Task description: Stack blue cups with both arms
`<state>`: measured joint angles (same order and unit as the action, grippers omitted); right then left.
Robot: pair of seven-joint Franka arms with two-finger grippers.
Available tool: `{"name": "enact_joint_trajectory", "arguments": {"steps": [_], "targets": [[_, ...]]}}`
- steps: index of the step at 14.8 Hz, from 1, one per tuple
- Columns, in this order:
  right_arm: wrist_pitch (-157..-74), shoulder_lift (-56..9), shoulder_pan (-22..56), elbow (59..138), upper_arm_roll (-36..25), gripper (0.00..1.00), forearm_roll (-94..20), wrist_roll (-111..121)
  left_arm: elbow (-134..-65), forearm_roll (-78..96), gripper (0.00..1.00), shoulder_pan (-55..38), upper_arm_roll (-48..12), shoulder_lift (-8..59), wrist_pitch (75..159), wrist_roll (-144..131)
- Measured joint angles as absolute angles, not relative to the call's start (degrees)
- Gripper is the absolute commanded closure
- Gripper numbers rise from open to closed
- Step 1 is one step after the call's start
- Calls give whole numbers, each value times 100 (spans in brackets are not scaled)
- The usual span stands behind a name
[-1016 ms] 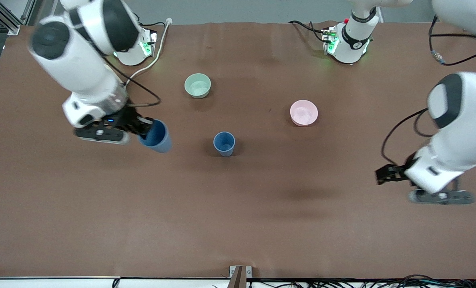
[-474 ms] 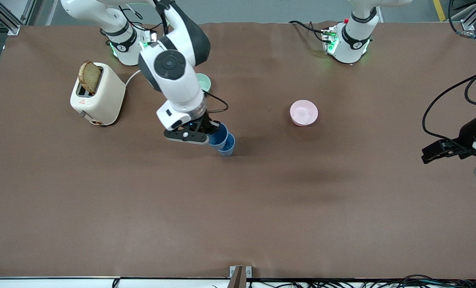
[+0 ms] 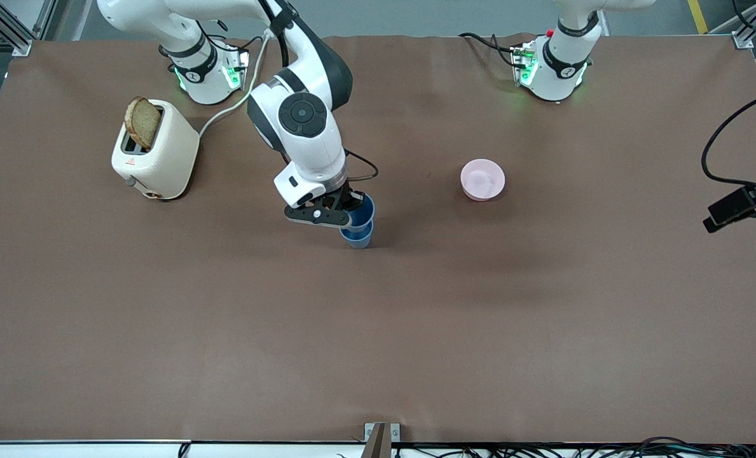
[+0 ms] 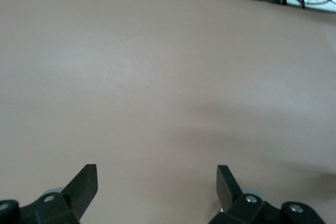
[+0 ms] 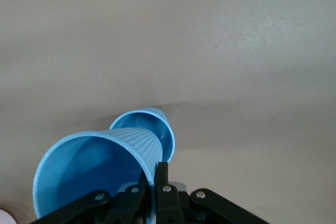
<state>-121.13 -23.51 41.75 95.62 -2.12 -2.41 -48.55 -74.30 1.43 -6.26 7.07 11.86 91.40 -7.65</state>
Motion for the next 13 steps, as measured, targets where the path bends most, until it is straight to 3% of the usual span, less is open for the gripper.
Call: {"name": "enact_joint_trajectory", "arguments": {"steps": [5, 6, 8, 9, 13], "targets": [[-12310, -2499, 4175, 9583, -234, 92, -240, -4859, -7454, 262, 0, -659, 615, 1171, 9104, -550], [-12325, -2534, 4176, 9583, -234, 83, -241, -4859, -7454, 265, 0, -661, 540, 1168, 9124, -551], [-12428, -2616, 4178, 9585, -234, 29, -241, -4860, -7483, 265, 0, -661, 462, 1167, 9196, -556], [-12469, -2658, 4178, 9585, -234, 17, -241, -4863, -7513, 265, 0, -660, 460, 1167, 9223, -556], [-12516, -2659, 4159, 9548, -297, 1, -241, -4884, -7658, 264, 0, -643, 462, 1083, 9225, -530]]}}
